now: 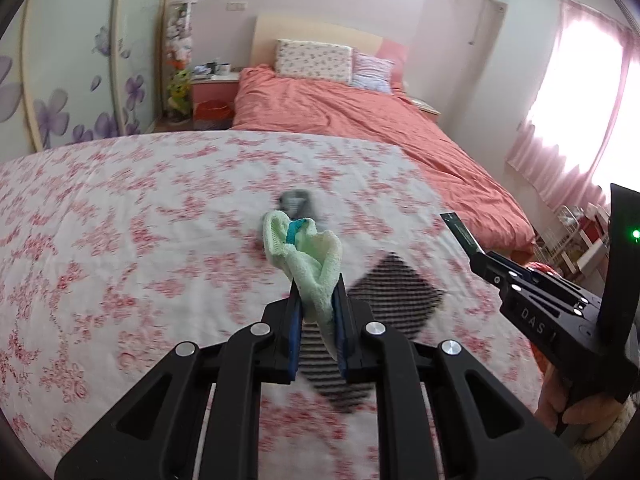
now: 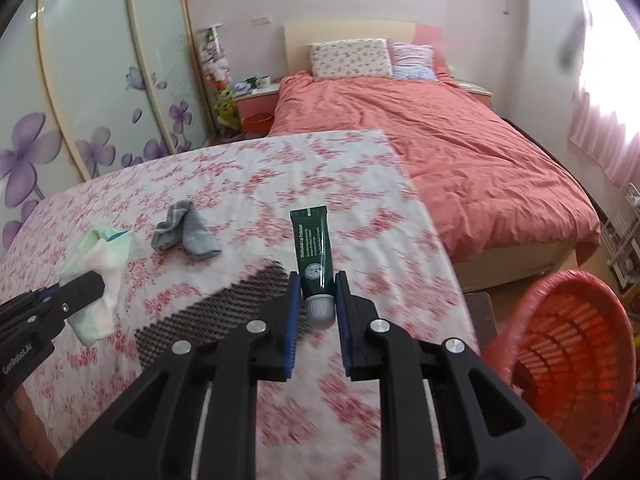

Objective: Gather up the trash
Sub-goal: 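Carry the towel and green tube with both tools over the orange basket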

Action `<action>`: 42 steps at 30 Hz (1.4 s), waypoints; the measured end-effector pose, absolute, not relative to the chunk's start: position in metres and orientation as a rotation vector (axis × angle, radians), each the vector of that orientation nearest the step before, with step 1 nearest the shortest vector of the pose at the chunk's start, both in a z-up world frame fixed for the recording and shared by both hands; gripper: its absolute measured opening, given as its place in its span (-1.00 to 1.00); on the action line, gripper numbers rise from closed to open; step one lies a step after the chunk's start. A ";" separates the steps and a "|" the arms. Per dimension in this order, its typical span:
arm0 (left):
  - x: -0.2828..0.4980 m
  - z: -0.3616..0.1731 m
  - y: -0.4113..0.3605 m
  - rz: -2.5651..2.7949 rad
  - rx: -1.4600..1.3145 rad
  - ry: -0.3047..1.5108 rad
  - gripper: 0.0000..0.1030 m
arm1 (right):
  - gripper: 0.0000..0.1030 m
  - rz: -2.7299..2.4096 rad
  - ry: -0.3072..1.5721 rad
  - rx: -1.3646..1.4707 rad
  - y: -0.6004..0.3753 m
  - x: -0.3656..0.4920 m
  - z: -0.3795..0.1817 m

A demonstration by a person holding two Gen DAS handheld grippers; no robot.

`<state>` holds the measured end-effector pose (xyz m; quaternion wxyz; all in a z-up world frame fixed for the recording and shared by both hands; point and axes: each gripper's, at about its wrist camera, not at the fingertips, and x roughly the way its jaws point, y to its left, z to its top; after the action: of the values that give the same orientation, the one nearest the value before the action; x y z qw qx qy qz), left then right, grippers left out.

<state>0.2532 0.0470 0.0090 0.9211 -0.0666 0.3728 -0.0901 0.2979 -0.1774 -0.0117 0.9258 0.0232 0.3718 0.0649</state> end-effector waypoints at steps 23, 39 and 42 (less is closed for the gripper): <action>0.223 0.014 -0.083 -0.489 -0.047 0.742 -0.74 | -0.66 -0.166 0.609 0.164 -0.311 0.186 0.008; 0.208 0.006 -0.180 -0.704 0.022 0.755 -0.74 | -0.66 -0.319 0.578 0.250 -0.389 0.144 -0.001; 0.206 0.003 -0.195 -0.736 0.034 0.759 -0.74 | -0.66 -0.333 0.578 0.274 -0.403 0.140 -0.006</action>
<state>0.2061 -0.1948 0.0030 0.8633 0.0164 0.3621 -0.3511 0.1401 -0.4029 -0.0062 0.9357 0.1342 0.2828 -0.1630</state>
